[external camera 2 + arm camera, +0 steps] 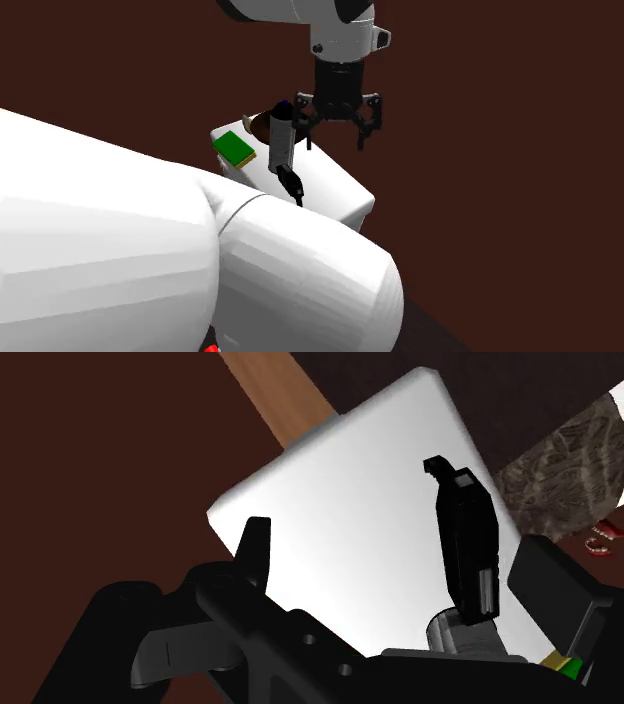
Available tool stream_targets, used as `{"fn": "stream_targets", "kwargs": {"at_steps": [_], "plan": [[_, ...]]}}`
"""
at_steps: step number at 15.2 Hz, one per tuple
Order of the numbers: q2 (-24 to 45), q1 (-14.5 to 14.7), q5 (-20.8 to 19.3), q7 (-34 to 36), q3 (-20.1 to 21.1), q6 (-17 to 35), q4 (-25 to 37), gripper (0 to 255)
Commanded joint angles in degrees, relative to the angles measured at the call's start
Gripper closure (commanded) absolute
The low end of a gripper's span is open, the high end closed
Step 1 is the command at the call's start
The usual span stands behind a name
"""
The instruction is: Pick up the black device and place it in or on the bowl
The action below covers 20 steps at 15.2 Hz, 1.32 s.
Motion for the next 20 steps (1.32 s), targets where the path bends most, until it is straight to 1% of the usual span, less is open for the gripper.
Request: {"fn": "stream_targets", "kwargs": {"at_steps": [1, 7, 8, 15, 16, 20], "plan": [[1.35, 2.74, 1.01, -1.6, 1.49, 4.27, -1.8, 0], [7.67, 10.56, 3.51, -5.94, 6.11, 17.71, -6.03, 0], [8.57, 11.43, 3.74, -6.38, 6.68, 19.33, -6.42, 0], [15.06, 10.55, 3.21, -5.78, 7.74, 27.74, -8.37, 0], [15.66, 10.44, 3.12, -5.71, 7.84, 28.46, -8.49, 0], [15.66, 10.45, 3.12, -5.71, 7.83, 28.46, -8.49, 0]]}}
